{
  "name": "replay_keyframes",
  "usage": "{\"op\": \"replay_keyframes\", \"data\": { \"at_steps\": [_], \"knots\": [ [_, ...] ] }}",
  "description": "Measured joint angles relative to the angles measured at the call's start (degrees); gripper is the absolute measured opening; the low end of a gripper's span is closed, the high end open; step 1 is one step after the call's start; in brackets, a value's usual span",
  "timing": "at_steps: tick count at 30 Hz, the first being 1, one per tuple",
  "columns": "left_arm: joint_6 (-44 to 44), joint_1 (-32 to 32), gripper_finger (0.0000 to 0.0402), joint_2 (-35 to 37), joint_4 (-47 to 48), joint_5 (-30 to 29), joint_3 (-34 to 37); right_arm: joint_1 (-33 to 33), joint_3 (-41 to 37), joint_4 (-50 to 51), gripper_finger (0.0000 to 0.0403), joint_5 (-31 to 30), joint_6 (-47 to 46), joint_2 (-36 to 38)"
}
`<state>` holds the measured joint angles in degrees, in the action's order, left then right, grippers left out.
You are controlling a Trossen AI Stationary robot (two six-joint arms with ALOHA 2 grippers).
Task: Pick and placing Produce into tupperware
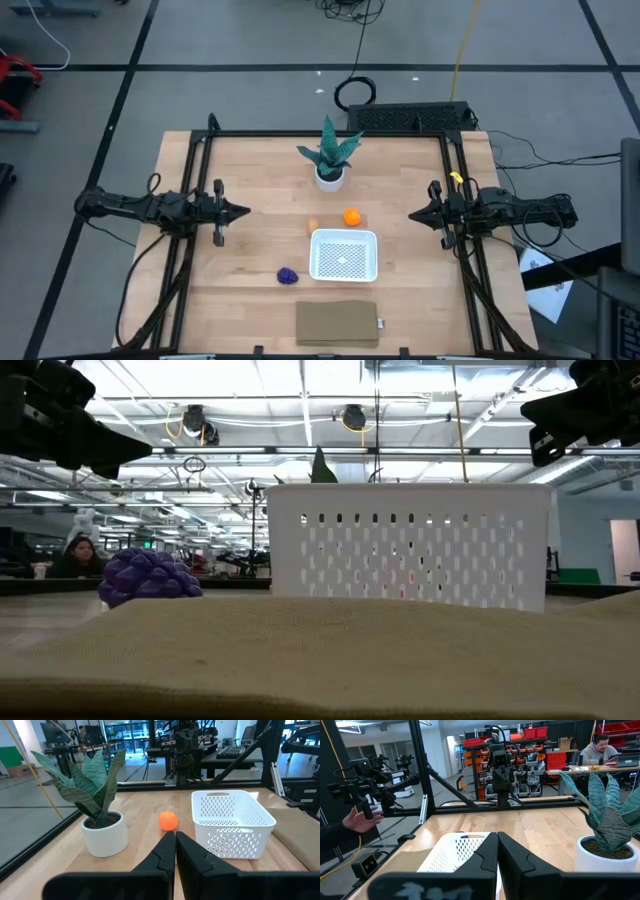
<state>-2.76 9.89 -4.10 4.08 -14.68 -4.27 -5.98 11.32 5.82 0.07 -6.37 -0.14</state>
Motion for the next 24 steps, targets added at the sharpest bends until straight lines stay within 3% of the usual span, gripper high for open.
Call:
{"op": "replay_keyframes", "data": {
  "at_steps": [10,24],
  "knots": [
    [0.0,0.0,0.0017,0.0,-0.1,0.0,0.0,0.0,0.0,-0.9,0.0,0.0,0.0,0.0],
    [0.8,0.0,0.0017,0.0,-7.6,0.0,0.0,0.0,0.0,-1.3,0.0,0.0,0.2,0.0]
  ]
}}
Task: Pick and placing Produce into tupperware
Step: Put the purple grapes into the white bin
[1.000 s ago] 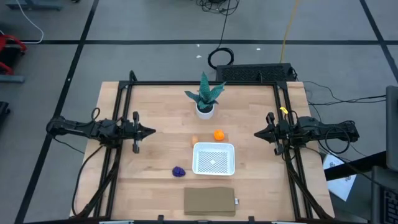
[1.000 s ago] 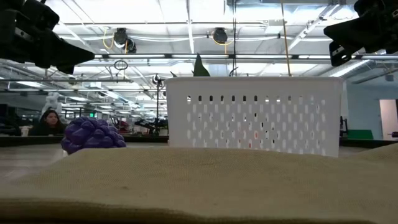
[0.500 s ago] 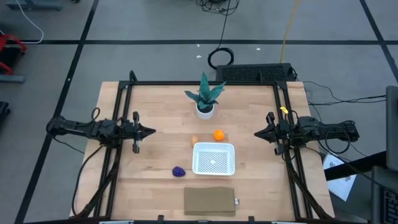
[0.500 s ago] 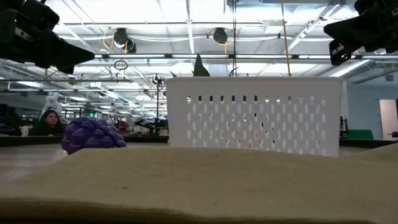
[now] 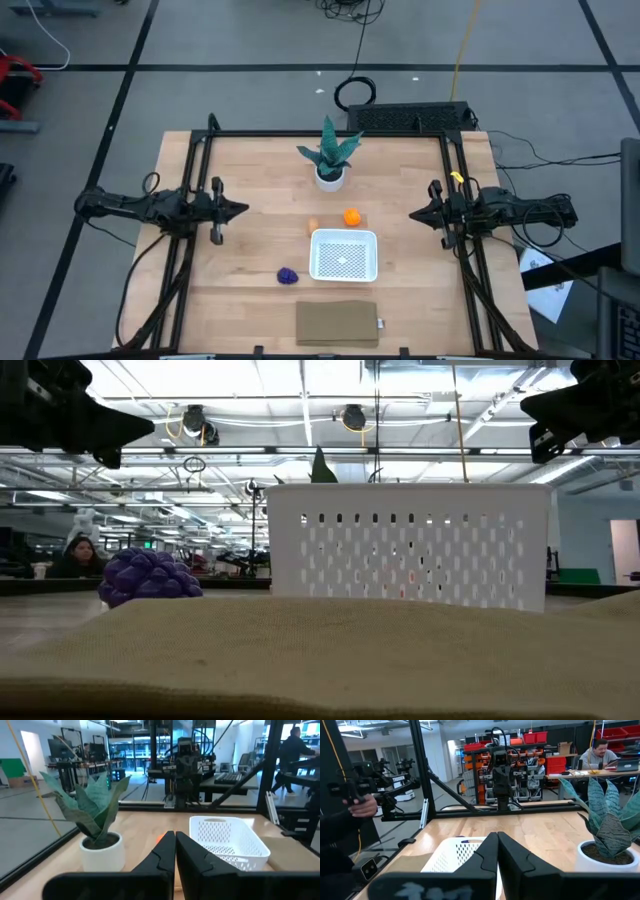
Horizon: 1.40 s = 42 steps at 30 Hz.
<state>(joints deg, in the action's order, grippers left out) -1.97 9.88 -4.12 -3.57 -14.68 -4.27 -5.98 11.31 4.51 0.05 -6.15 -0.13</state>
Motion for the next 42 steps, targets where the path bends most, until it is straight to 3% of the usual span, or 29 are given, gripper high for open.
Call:
{"op": "replay_keyframes", "data": {
  "at_steps": [4,11,26,37,42],
  "knots": [
    [-1.4,0.0,0.0017,0.0,-6.8,-1.5,-0.1,0.0,0.0,0.0,0.0,0.0,1.5,-0.3],
    [-3.9,0.0,0.0017,-3.4,-8.0,-1.1,-0.5,0.0,0.0,0.0,0.0,0.0,3.0,-0.7],
    [-2.9,2.2,0.0016,-28.6,-3.4,-3.9,-18.6,0.0,0.0,0.0,0.0,0.0,3.9,-0.7],
    [-4.1,7.0,0.0016,-38.1,-3.4,-3.5,-25.1,0.0,0.0,0.0,0.0,0.0,3.9,-0.7],
    [-4.0,9.2,0.0016,-40.9,-3.5,-6.1,-27.6,0.0,0.0,0.0,0.0,0.0,3.9,-0.7]
  ]
}}
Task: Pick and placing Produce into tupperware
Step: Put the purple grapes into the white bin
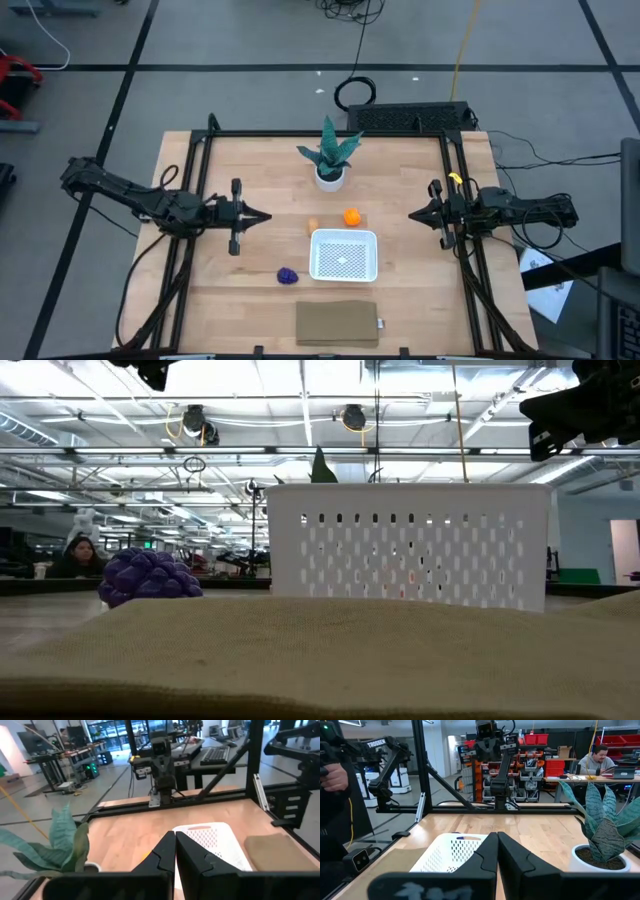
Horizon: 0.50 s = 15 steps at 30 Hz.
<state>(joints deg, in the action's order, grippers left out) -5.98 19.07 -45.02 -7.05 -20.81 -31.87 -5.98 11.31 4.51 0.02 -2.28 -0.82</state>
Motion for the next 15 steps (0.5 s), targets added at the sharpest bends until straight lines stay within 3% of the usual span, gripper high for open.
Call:
{"op": "replay_keyframes", "data": {
  "at_steps": [4,15],
  "knots": [
    [0.6,1.0,0.0016,-1.6,1.4,-0.3,-2.4,0.0,0.0,0.0,0.0,0.0,0.0,0.0],
    [8.1,1.3,0.0016,-9.5,19.9,-0.3,-14.0,0.0,0.0,0.0,0.0,0.0,0.0,0.0]
  ]
}}
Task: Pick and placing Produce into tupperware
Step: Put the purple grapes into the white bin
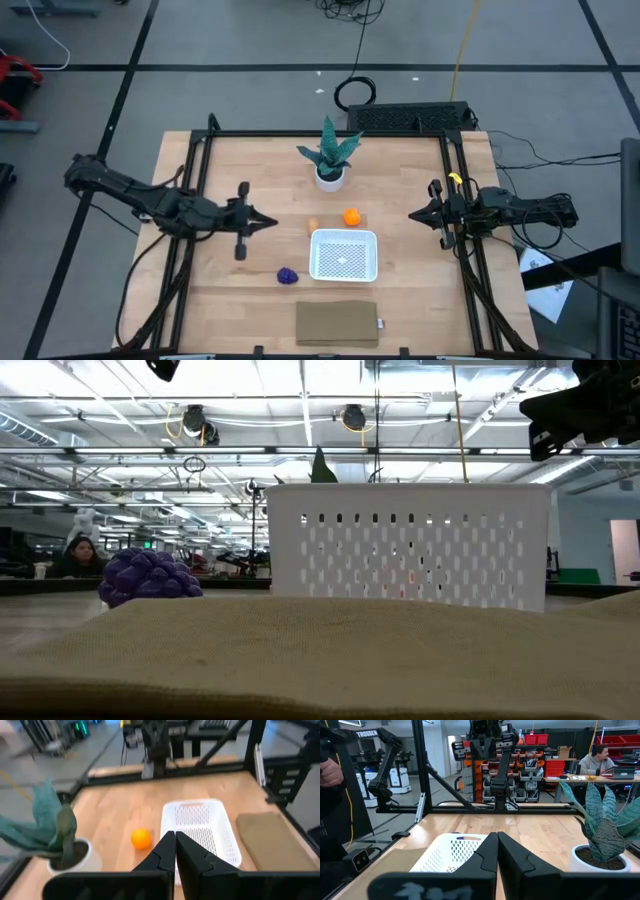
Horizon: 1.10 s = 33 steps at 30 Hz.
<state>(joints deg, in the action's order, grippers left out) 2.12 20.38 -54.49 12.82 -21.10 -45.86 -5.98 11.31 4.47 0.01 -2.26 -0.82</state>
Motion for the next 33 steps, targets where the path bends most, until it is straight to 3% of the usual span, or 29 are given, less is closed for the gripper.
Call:
{"op": "replay_keyframes", "data": {
  "at_steps": [10,20,25,33],
  "knots": [
    [7.5,0.0,0.0017,-9.0,20.6,0.8,-12.9,0.0,0.0,0.0,0.0,0.0,0.0,0.0],
    [10.9,-0.1,0.0017,-19.5,35.8,11.9,-26.1,0.0,0.0,0.0,0.0,0.0,0.2,0.0],
    [10.2,-0.1,0.0017,-23.8,40.2,15.5,-29.8,0.0,0.0,0.0,0.0,0.0,0.0,0.0],
    [10.5,-0.1,0.0017,-27.4,41.2,20.1,-30.1,0.0,0.0,0.0,0.0,0.0,0.0,0.0]
  ]
}}
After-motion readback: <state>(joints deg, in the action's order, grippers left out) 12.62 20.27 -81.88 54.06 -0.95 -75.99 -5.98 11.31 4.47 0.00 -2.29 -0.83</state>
